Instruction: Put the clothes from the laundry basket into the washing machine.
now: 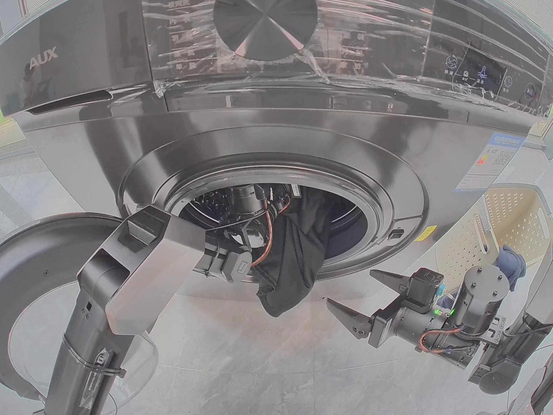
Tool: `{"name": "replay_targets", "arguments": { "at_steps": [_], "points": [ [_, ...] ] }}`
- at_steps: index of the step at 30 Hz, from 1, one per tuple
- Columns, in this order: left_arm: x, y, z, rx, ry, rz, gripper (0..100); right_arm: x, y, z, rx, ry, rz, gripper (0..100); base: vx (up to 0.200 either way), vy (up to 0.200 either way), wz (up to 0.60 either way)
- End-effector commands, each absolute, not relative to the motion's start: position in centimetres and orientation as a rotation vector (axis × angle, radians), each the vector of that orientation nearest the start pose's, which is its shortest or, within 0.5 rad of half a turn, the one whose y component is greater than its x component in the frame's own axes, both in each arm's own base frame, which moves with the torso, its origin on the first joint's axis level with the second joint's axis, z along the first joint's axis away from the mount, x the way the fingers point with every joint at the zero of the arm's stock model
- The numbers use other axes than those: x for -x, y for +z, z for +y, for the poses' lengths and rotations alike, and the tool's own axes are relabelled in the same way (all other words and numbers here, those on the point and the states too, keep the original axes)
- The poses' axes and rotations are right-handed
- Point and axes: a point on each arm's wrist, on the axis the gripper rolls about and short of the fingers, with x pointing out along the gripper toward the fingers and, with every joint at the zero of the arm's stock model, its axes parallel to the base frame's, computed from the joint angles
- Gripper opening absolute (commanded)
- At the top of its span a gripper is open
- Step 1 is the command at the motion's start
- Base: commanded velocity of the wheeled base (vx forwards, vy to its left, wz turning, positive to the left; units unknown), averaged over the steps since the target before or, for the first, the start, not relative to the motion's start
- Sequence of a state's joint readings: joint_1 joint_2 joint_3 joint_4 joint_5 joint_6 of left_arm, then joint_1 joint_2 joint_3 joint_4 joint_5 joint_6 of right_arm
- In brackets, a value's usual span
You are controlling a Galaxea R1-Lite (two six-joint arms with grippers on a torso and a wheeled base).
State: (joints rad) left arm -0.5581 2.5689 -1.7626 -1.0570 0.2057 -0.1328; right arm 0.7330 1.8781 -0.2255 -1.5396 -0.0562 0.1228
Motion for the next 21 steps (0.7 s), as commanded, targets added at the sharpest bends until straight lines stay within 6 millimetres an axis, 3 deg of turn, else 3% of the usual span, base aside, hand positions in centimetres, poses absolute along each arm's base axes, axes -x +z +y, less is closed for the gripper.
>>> {"name": "replay_targets", "arguments": {
  "at_steps": [1, 9, 12, 14, 16, 21],
  "points": [
    [-46.0, 9.2, -26.8, 0.221, -0.32, -0.181, 100, -19.0, 9.3, 16.9, -0.073, 0.669, 0.153, 100, 0.0, 0.0, 0.0],
    [-42.8, 11.2, -25.8, 0.191, -0.33, -0.093, 100, -19.0, 9.3, 16.9, -0.073, 0.668, 0.153, 100, 0.0, 0.0, 0.0],
    [-39.3, 11.4, -24.8, 0.139, -0.359, 0.031, 100, -19.0, 9.4, 16.9, -0.074, 0.668, 0.148, 100, 0.0, 0.0, 0.0],
    [-38.6, 11.6, -24.6, 0.132, -0.366, 0.049, 100, -19.0, 9.4, 16.9, -0.074, 0.67, 0.147, 100, 0.0, 0.0, 0.0],
    [-36.0, 12.2, -24.2, 0.109, -0.412, 0.105, 100, -19.0, 9.4, 16.9, -0.074, 0.668, 0.147, 100, 0.0, 0.0, 0.0],
    [-32.3, 12.0, -24.0, 0.077, -0.485, 0.188, 100, -19.0, 9.4, 16.9, -0.075, 0.668, 0.145, 100, 0.0, 0.0, 0.0]
  ]
}}
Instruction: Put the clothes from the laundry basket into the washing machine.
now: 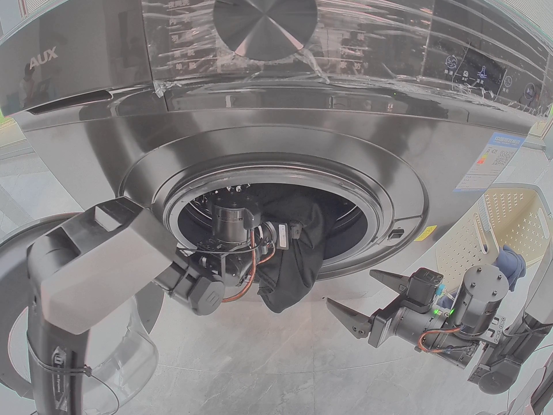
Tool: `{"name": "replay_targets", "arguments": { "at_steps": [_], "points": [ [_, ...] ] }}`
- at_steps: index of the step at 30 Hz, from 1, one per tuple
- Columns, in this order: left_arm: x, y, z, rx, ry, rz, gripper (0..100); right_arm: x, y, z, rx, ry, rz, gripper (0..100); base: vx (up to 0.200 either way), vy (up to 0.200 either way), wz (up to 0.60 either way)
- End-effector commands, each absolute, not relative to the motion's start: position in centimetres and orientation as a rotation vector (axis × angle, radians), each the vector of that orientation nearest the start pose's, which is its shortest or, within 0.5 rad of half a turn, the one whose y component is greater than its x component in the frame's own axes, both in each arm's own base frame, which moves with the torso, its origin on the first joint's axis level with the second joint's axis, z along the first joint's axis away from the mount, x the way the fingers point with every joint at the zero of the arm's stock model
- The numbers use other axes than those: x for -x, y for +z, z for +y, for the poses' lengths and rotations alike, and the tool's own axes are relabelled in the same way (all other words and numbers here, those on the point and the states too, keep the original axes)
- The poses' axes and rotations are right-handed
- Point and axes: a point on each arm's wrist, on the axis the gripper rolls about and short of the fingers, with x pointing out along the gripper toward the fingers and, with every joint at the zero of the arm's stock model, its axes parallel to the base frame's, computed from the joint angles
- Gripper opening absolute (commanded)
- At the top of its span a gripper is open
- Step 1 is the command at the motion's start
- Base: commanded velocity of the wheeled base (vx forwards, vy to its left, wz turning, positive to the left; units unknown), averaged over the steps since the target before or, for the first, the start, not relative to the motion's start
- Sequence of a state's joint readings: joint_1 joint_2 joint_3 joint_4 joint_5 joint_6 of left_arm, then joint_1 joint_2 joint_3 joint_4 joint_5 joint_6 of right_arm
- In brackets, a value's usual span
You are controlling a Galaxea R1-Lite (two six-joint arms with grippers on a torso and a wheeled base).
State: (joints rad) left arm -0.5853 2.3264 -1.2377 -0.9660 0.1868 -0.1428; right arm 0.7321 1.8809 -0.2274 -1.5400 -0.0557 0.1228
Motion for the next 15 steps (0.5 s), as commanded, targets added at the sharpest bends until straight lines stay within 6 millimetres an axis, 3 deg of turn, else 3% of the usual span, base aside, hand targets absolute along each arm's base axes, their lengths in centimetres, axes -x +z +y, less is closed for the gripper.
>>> {"name": "replay_targets", "arguments": {
  "at_steps": [1, 8, 13, 15],
  "points": [
    [-31.8, 11.9, -24.1, 0.07, -0.495, 0.2, 100, -19.0, 9.4, 16.9, -0.075, 0.668, 0.145, 100, 0.0, 0.0, 0.0],
    [-28.6, 11.5, -23.9, 0.045, -0.56, 0.246, 100, -19.0, 9.4, 16.9, -0.075, 0.667, 0.145, 100, 0.0, 0.0, 0.0],
    [-29.9, 12.6, -24.5, 0.088, -0.582, 0.166, 100, -19.0, 9.4, 16.9, -0.074, 0.667, 0.146, 100, 0.0, 0.0, 0.0],
    [-31.1, 11.7, -25.1, 0.096, -0.573, 0.148, 100, -19.0, 9.4, 16.9, -0.075, 0.667, 0.145, 100, 0.0, 0.0, 0.0]
  ]
}}
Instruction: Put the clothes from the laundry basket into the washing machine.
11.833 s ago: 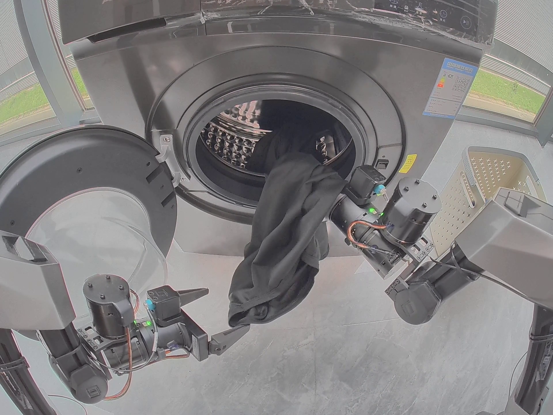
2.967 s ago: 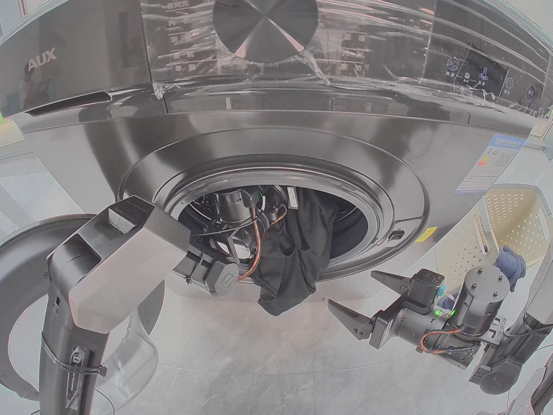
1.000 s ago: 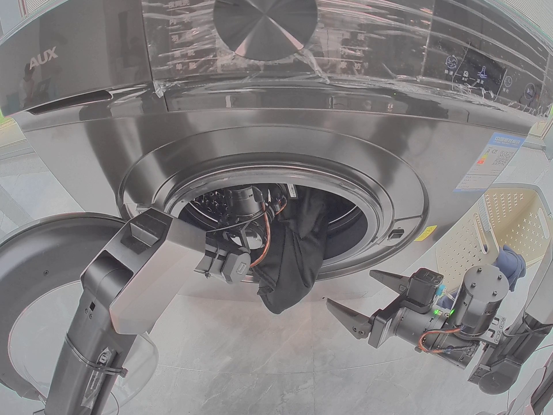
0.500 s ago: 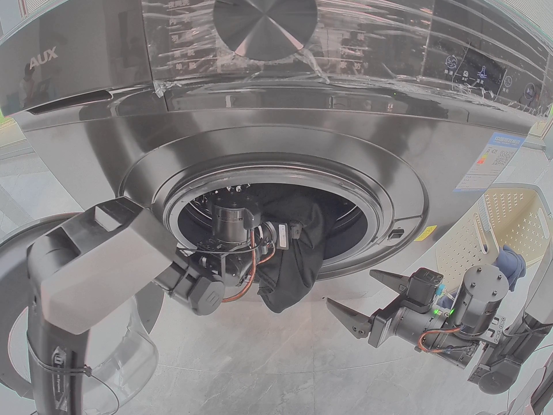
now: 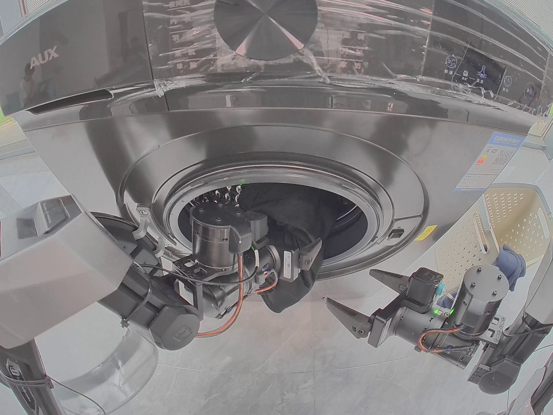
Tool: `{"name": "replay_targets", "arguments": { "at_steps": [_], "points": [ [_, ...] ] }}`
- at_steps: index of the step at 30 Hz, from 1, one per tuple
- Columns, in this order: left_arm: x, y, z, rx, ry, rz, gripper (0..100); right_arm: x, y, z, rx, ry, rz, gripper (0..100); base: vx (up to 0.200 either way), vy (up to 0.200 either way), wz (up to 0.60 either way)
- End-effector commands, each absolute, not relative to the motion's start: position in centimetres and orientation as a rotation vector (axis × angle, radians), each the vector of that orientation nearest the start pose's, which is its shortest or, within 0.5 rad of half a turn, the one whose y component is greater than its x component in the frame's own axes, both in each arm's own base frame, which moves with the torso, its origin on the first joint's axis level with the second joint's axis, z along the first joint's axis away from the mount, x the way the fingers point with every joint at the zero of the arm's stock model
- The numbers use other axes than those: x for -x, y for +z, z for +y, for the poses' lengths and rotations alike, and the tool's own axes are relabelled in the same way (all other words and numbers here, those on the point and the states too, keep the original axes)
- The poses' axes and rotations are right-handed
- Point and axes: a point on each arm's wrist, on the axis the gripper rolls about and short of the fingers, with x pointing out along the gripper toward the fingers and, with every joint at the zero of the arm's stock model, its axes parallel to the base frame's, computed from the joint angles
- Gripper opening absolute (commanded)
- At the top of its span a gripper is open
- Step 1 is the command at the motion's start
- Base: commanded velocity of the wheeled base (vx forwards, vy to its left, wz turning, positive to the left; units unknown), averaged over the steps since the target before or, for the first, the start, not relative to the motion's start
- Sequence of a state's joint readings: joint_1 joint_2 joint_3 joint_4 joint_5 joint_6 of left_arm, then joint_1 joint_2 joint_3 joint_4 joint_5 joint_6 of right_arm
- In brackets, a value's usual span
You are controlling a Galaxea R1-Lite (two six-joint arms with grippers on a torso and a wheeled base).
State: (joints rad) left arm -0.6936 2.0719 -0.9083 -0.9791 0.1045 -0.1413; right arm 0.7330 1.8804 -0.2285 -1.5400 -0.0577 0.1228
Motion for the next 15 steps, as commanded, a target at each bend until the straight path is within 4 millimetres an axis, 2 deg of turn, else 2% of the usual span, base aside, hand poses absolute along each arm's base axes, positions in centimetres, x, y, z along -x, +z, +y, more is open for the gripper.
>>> {"name": "replay_targets", "arguments": {
  "at_steps": [1, 4, 5, 6, 9, 15],
  "points": [
    [-31.6, 11.1, -25.3, 0.098, -0.566, 0.142, 100, -19.0, 9.4, 16.9, -0.075, 0.667, 0.145, 100, 0.0, 0.0, 0.0],
    [-33.4, 9.1, -25.8, 0.095, -0.547, 0.139, 100, -19.0, 9.4, 16.9, -0.075, 0.668, 0.147, 100, 0.0, 0.0, 0.0],
    [-33.4, 9.0, -25.9, 0.093, -0.547, 0.14, 100, -19.0, 9.4, 16.9, -0.075, 0.667, 0.145, 100, 0.0, 0.0, 0.0],
    [-34.8, 7.8, -26.2, 0.096, -0.532, 0.134, 100, -19.0, 9.4, 17.0, -0.074, 0.668, 0.147, 100, 0.0, 0.0, 0.0],
    [-36.6, 6.0, -26.5, 0.096, -0.51, 0.134, 100, -19.0, 9.4, 16.9, -0.074, 0.668, 0.147, 100, 0.0, 0.0, 0.0],
    [-39.8, 4.5, -26.5, 0.102, -0.443, 0.105, 100, -19.1, 9.4, 16.9, -0.074, 0.667, 0.147, 100, 0.0, 0.0, 0.0]
  ]
}}
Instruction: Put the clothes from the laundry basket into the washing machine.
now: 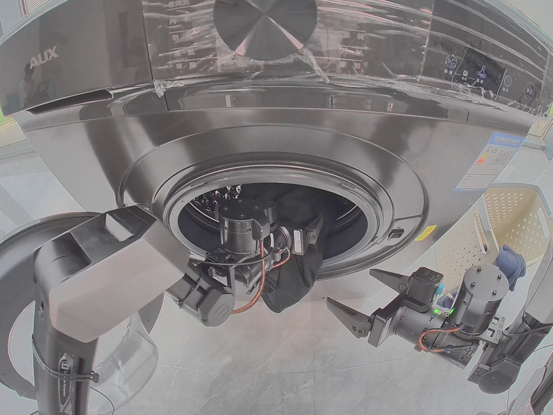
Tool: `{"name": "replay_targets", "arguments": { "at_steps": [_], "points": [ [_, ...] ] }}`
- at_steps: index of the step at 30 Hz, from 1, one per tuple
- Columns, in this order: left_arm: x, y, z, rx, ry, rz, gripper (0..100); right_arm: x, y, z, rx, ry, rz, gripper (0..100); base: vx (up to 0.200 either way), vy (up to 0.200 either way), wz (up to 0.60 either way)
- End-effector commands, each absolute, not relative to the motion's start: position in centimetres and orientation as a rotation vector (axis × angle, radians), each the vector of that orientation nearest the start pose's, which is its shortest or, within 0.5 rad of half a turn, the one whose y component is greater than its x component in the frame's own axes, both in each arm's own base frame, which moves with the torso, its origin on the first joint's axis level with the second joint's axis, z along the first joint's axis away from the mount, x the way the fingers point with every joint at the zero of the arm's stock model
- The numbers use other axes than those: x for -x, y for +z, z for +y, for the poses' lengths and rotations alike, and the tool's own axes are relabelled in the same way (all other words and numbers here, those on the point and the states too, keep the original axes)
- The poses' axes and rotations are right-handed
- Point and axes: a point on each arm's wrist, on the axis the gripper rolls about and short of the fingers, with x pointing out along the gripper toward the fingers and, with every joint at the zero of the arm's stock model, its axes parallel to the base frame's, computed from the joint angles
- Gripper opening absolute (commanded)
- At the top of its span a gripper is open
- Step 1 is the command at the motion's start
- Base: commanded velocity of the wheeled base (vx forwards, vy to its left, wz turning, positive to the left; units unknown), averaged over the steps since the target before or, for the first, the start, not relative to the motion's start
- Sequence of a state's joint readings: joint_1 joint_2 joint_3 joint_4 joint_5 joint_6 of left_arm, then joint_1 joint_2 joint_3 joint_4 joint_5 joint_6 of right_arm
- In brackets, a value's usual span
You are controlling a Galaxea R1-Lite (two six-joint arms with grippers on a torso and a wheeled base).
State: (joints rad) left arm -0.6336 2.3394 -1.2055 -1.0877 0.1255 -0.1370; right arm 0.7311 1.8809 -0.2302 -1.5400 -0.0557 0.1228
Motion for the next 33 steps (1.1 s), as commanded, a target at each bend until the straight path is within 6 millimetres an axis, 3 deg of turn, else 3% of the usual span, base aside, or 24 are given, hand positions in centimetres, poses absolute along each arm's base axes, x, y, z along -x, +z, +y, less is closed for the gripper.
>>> {"name": "replay_targets", "arguments": {
  "at_steps": [1, 4, 5, 9, 16, 20, 24, 31, 32, 33],
  "points": [
    [-40.1, 4.4, -26.4, 0.101, -0.439, 0.107, 100, -19.1, 9.4, 17.0, -0.076, 0.668, 0.146, 100, 0.0, 0.0, 0.0],
    [-40.4, 4.5, -26.5, 0.097, -0.438, 0.119, 100, -19.1, 9.4, 17.1, -0.077, 0.67, 0.144, 100, 0.0, 0.0, 0.0],
    [-40.5, 4.6, -26.6, 0.097, -0.438, 0.118, 0, -19.1, 9.4, 17.1, -0.077, 0.67, 0.143, 100, 0.0, 0.0, 0.0],
    [-41.6, 5.7, -27.2, 0.114, -0.435, 0.087, 0, -19.1, 9.4, 17.1, -0.077, 0.67, 0.143, 100, 0.0, 0.0, 0.0],
    [-46.3, 6.5, -27.5, 0.187, -0.325, -0.085, 0, -19.2, 9.5, 17.2, -0.081, 0.67, 0.138, 100, 0.0, 0.0, 0.0],
    [-47.7, 7.7, -26.9, 0.216, -0.3, -0.162, 0, -19.3, 9.6, 17.2, -0.082, 0.67, 0.136, 100, 0.0, 0.0, 0.0],
    [-48.3, 9.5, -26.4, 0.236, -0.29, -0.22, 0, -19.3, 9.5, 17.2, -0.081, 0.672, 0.138, 100, 0.0, 0.0, 0.0],
    [-47.9, 9.8, -26.8, 0.242, -0.302, -0.227, 0, -19.4, 9.4, 17.4, -0.084, 0.671, 0.142, 100, 0.0, 0.0, 0.0],
    [-47.8, 9.8, -26.9, 0.242, -0.303, -0.227, 100, -19.4, 9.4, 17.4, -0.084, 0.671, 0.142, 100, 0.0, 0.0, 0.0],
    [-47.7, 9.9, -27.0, 0.246, -0.305, -0.226, 100, -19.4, 9.4, 17.3, -0.084, 0.67, 0.142, 100, 0.0, 0.0, 0.0]
  ]
}}
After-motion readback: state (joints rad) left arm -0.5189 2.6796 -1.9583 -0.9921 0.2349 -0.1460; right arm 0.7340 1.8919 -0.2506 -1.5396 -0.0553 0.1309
